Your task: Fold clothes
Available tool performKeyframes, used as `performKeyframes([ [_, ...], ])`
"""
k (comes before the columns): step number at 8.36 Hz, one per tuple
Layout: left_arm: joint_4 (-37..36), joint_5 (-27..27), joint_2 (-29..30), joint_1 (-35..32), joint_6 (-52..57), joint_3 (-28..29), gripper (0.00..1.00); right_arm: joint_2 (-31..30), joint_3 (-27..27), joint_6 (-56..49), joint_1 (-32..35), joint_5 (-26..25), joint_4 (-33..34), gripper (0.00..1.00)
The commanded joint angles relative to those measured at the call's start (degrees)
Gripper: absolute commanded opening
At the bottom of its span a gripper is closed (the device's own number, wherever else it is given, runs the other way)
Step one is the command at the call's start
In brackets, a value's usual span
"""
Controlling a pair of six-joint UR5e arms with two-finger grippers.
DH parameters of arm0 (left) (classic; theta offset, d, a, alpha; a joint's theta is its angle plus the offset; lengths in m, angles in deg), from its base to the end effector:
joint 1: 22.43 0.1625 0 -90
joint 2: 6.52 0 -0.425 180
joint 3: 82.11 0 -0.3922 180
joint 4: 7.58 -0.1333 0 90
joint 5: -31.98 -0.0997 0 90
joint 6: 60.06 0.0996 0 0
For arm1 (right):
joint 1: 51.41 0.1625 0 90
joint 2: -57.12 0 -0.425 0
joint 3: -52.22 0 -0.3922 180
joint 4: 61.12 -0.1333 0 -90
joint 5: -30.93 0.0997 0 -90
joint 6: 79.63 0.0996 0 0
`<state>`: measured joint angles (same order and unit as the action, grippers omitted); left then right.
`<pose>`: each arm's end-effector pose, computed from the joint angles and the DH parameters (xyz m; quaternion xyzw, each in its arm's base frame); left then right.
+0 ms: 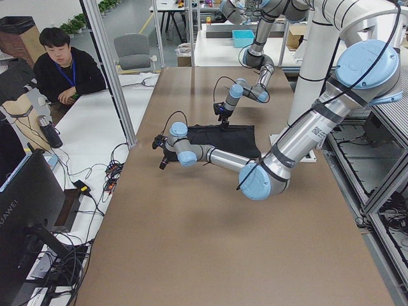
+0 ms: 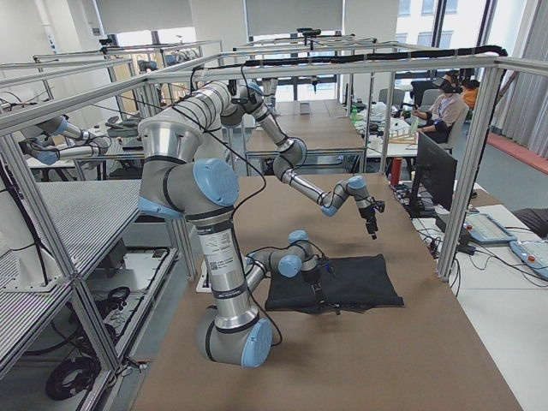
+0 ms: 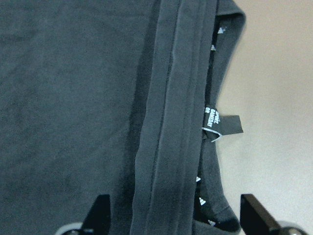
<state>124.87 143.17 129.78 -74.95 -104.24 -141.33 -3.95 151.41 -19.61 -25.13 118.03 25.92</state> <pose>0.4198 -0.7074 0.3159 0.2553 0.4331 0.0387 0.8636 -0.5257 -0.4139 0.3018 0.1863 -0.2981 -0.0213 0.9359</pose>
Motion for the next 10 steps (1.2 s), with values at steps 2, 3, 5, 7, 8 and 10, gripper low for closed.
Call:
performKeyframes([
  [2, 0.1, 0.0, 0.0, 0.1, 0.0, 0.0, 0.95, -0.3, -1.1, -3.8, 1.1, 0.4, -0.1, 0.94],
  [3, 0.0, 0.0, -0.1, 0.1, 0.0, -0.3, 0.95, -1.7, -0.8, -6.5, 3.0, 2.5, -0.5, 0.94],
  [5, 0.0, -0.1, -0.1, 0.6, -0.1, -0.4, 0.95, -5.9, 0.8, -11.6, 7.5, 6.8, -1.8, 0.94],
  [7, 0.1, -0.1, 0.0, 0.8, -0.9, -0.2, 0.95, -11.1, 3.6, -14.4, 8.3, 7.0, -5.4, 0.94],
  [8, 0.0, -0.1, 0.0, 0.9, -0.8, -0.1, 0.95, -11.2, 6.2, -14.7, 9.1, 8.1, -4.7, 0.93],
  [10, 0.0, 0.0, 0.0, 0.8, -0.8, -0.1, 0.95, -8.1, 7.0, -12.1, 9.4, 12.4, -4.1, 0.93],
])
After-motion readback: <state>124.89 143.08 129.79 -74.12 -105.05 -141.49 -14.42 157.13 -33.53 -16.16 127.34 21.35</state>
